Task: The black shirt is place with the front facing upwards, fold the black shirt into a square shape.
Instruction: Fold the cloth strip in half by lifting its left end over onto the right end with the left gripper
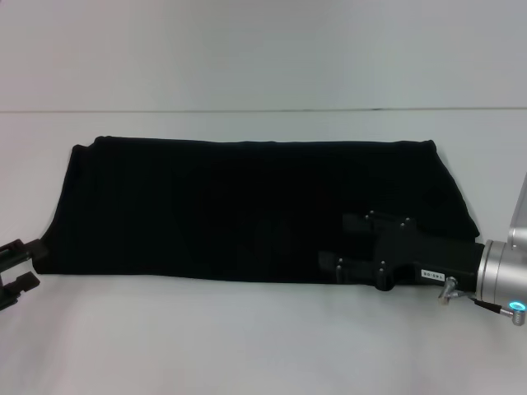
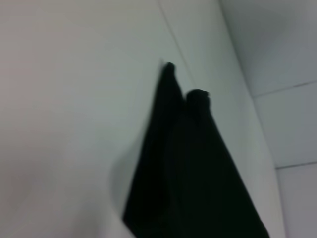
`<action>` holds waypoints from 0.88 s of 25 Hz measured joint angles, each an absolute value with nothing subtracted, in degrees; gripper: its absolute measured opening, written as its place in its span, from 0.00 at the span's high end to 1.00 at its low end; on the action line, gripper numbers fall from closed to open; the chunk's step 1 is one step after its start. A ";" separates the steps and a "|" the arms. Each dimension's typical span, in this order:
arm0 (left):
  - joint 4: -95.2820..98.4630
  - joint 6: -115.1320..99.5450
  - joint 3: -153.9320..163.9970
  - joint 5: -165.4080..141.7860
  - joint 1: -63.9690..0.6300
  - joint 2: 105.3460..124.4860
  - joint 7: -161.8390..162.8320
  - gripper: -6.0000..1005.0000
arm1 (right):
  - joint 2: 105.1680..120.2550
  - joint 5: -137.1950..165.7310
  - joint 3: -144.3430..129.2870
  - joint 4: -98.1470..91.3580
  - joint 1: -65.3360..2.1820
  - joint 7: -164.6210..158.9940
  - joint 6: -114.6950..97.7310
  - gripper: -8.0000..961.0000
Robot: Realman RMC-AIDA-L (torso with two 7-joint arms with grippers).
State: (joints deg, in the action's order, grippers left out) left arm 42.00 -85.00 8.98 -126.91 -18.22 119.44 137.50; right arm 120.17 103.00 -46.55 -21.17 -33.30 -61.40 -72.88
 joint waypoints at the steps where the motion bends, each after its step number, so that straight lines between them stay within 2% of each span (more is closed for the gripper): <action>1: 41.84 -84.37 9.00 -126.99 -18.40 119.41 137.64 0.33 | 120.17 103.02 -46.56 -21.17 -33.27 -61.40 -72.56 0.12; 10: 39.79 -79.78 9.31 -130.64 -21.08 118.28 140.04 0.33 | 120.13 102.98 -46.62 -21.17 -33.12 -60.89 -72.28 0.13; 22: 39.69 -75.37 9.92 -132.06 -22.09 118.10 142.23 0.33 | 120.14 102.91 -46.45 -21.18 -33.20 -60.89 -72.33 0.13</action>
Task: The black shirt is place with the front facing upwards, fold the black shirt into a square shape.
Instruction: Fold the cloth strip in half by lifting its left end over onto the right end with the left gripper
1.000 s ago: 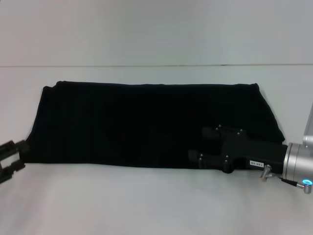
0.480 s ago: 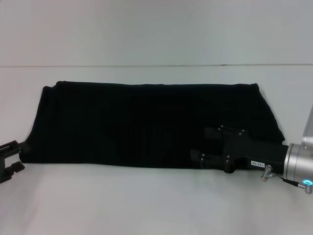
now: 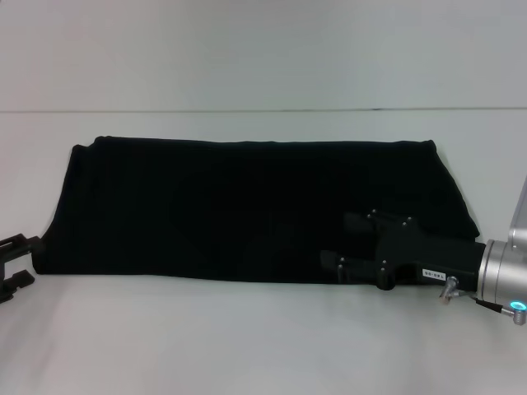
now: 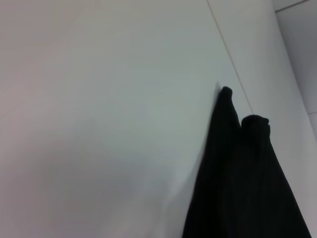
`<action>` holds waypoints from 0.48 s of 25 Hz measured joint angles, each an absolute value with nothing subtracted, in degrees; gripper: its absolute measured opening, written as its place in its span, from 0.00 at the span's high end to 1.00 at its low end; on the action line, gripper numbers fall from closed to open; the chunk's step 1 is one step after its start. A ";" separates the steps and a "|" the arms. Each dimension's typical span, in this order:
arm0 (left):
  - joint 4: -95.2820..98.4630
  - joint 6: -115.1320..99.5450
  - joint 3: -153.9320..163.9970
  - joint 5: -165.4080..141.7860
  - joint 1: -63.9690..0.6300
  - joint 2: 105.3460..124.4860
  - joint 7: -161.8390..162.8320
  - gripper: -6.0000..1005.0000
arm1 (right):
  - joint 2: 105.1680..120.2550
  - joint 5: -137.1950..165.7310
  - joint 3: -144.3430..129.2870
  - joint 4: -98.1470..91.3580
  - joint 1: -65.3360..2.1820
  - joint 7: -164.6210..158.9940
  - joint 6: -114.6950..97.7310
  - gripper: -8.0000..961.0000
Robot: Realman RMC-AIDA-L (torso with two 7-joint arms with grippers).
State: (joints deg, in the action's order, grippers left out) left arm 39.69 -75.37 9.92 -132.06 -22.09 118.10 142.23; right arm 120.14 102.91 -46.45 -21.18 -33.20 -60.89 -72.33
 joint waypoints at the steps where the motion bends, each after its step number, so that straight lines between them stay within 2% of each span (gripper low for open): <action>1: 39.36 -74.89 9.93 -132.07 -22.21 118.08 142.24 0.33 | 120.14 102.91 -46.47 -21.18 -33.20 -60.89 -72.35 0.13; 12: 37.15 -72.57 10.27 -132.20 -23.31 117.70 141.98 0.33 | 120.14 102.92 -46.57 -21.18 -33.13 -60.90 -72.33 0.13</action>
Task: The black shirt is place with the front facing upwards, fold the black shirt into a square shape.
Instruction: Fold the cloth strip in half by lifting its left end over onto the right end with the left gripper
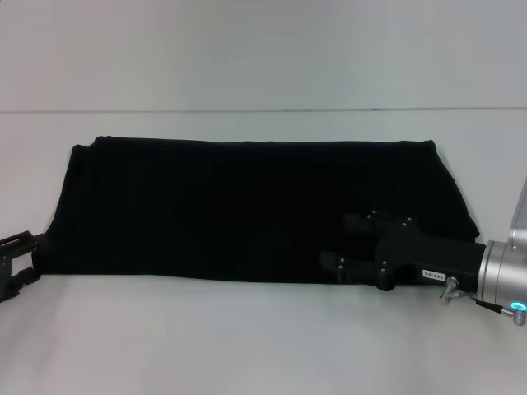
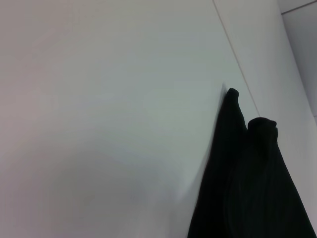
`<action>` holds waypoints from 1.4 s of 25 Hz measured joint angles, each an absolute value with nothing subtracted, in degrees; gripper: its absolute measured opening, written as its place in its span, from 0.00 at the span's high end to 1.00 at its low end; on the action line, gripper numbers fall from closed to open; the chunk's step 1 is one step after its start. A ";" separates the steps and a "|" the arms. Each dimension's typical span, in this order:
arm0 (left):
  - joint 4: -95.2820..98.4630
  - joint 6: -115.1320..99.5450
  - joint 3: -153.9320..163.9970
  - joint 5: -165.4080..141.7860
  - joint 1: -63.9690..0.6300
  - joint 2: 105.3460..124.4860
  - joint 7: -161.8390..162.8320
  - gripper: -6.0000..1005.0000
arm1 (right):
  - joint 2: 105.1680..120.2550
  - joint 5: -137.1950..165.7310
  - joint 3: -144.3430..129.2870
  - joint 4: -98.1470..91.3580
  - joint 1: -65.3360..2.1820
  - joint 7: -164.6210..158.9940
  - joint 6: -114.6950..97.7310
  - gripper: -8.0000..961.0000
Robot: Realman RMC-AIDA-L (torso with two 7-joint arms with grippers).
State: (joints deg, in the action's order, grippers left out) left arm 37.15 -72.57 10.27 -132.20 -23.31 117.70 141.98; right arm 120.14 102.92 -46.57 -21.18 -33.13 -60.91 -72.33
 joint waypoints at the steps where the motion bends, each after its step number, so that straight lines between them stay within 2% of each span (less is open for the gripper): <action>1: 36.75 -72.22 10.49 -132.20 -23.60 117.61 141.94 0.33 | 120.14 102.92 -46.57 -21.18 -33.13 -60.90 -72.33 0.13; 11: 35.24 -68.77 14.29 -132.14 -27.12 117.33 141.79 0.33 | 120.14 102.92 -46.25 -20.67 -33.13 -60.91 -72.80 0.13; 19: 35.79 -68.84 16.00 -132.12 -27.31 117.23 140.65 0.35 | 120.14 102.90 -46.10 -20.48 -32.84 -61.12 -73.08 0.13; 24: 36.29 -68.98 17.36 -132.18 -27.21 117.32 139.25 0.55 | 120.07 102.76 -46.05 -20.48 -32.71 -61.23 -73.66 0.13; 35: 36.39 -68.71 16.93 -131.50 -26.73 117.59 137.73 0.88 | 120.05 102.27 -45.98 -20.48 -32.51 -61.26 -74.45 0.13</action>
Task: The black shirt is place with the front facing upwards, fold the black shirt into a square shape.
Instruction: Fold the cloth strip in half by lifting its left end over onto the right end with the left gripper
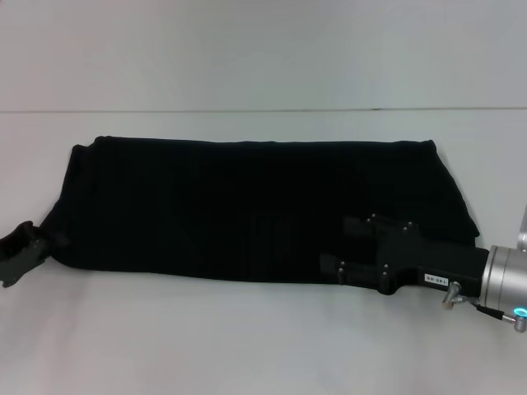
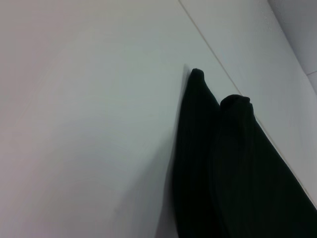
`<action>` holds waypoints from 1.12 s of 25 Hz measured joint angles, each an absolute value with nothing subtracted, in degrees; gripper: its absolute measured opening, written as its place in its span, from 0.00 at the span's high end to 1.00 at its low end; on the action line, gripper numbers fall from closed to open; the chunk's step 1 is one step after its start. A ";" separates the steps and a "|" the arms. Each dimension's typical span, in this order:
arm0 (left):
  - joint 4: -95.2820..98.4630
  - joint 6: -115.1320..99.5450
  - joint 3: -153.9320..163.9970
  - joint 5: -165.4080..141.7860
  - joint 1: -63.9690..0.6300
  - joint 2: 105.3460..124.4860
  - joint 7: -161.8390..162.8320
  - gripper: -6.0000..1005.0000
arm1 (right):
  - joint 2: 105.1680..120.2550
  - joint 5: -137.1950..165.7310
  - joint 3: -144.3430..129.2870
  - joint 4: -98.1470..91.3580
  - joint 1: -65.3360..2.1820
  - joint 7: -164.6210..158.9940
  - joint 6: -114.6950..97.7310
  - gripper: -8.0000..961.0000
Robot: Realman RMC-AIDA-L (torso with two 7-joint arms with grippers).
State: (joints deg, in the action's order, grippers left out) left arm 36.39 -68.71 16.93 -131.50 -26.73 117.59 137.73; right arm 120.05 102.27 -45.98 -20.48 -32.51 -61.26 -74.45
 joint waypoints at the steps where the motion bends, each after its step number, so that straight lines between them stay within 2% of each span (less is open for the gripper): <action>1: 36.40 -68.69 16.90 -131.31 -26.65 117.59 137.55 0.91 | 120.05 102.03 -45.96 -20.47 -32.45 -61.26 -74.49 0.13; 3: 36.67 -68.67 16.76 -130.86 -26.39 117.60 137.27 0.97 | 120.01 101.49 -45.96 -20.48 -32.31 -61.26 -74.53 0.13; 8: 38.45 -68.86 14.86 -130.65 -25.33 117.43 137.06 0.97 | 119.90 99.41 -45.96 -20.66 -31.52 -61.41 -74.54 0.13; 16: 41.23 -69.12 8.27 -131.29 -23.95 115.03 136.38 0.97 | 119.58 96.21 -45.78 -21.26 -29.33 -61.43 -74.14 0.13; 22: 41.63 -74.39 5.44 -129.19 -24.92 114.25 136.64 0.97 | 119.63 96.19 -45.68 -21.27 -28.40 -61.44 -73.81 0.13; 28: 39.26 -83.81 7.82 -119.10 -30.03 115.35 136.99 0.97 | 119.50 96.15 -43.10 -21.29 -25.72 -61.44 -74.29 0.13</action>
